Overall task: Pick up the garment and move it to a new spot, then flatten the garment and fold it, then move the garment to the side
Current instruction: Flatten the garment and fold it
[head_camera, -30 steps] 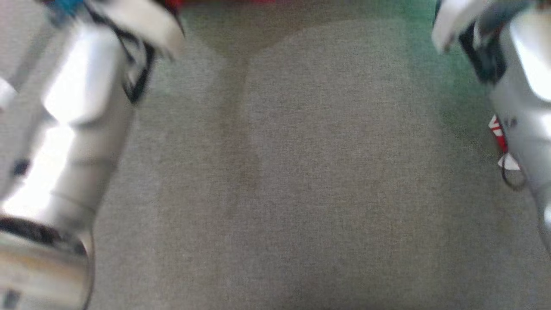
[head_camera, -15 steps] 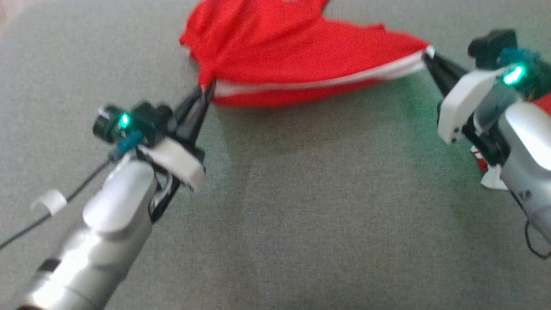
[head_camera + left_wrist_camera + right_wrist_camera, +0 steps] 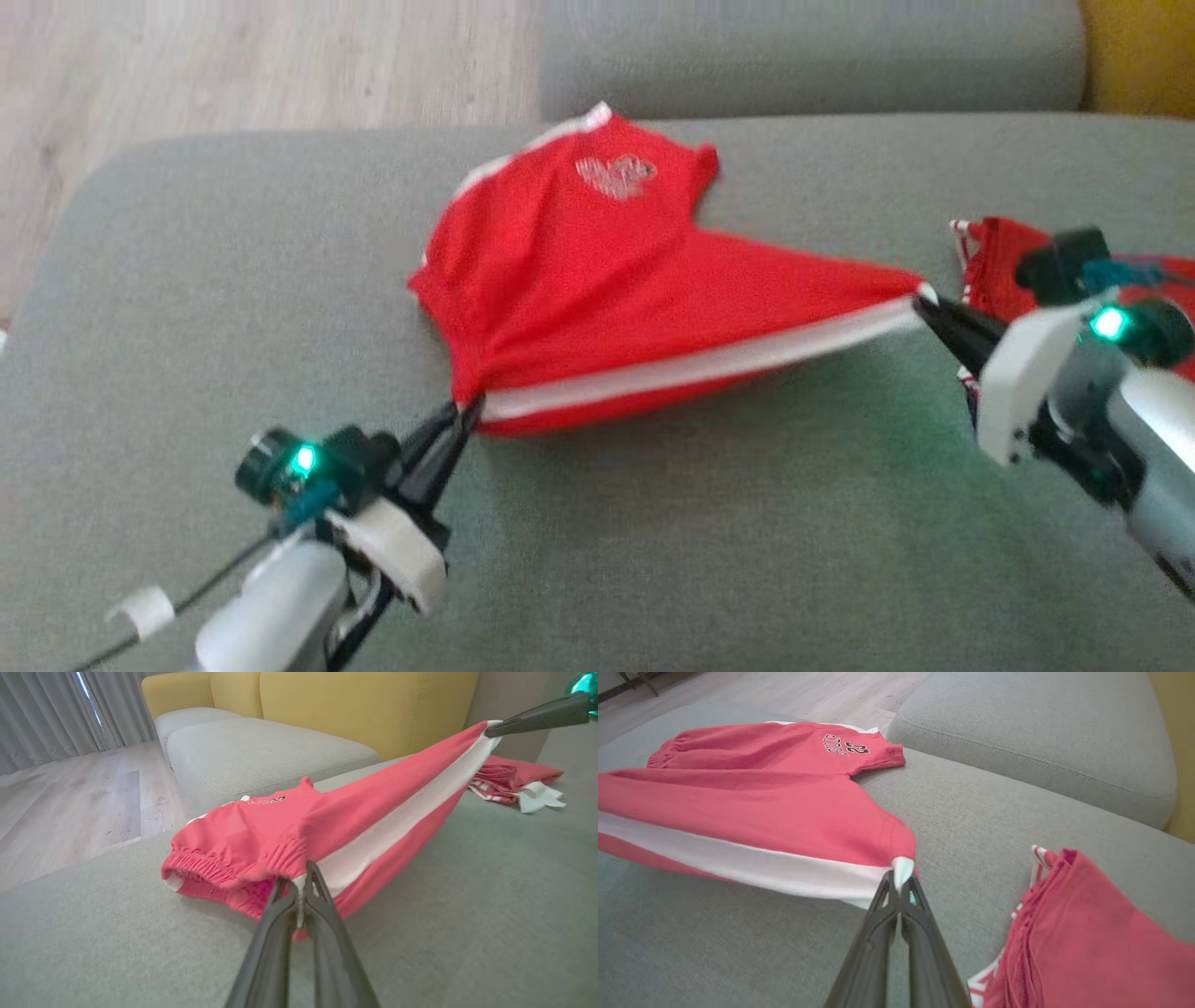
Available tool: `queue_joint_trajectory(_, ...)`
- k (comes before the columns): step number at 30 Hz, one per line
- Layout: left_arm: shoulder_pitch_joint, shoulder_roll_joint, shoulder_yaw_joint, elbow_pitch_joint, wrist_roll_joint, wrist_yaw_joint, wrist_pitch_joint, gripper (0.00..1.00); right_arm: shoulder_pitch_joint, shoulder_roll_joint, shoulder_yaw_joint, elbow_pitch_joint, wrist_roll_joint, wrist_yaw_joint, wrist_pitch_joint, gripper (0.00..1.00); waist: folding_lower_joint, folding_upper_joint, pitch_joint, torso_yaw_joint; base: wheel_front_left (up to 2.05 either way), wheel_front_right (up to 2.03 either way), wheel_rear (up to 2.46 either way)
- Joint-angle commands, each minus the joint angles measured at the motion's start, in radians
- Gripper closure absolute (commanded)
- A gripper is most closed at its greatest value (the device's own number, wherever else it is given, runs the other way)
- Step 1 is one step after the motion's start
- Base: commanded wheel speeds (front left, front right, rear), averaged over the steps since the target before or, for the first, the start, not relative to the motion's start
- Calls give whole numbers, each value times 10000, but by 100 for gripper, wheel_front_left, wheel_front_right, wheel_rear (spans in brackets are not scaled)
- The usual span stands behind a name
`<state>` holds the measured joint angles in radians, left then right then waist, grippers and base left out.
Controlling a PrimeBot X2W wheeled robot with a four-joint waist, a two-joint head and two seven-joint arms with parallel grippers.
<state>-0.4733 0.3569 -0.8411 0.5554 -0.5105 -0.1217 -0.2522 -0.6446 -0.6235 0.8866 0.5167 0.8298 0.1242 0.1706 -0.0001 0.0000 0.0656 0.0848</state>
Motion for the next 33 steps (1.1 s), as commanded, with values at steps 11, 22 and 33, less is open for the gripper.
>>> queue_joint_trajectory(11,1548,571,-318,-2362,156,712,224,100,3243,-1755,-1872,-2401,-247,65,373,100,1,0,-999,81,0,0,0)
queue_joint_trajectory(22,1589,645,-198,-3610,193,1339,484,100,4755,-1378,-5150,-4871,-1766,65,1793,100,1,0,-624,343,0,0,0)
queue_joint_trajectory(33,304,340,342,-3305,81,1433,442,100,2945,-601,-5643,-5162,-3200,65,2799,100,1,0,627,984,0,0,0)
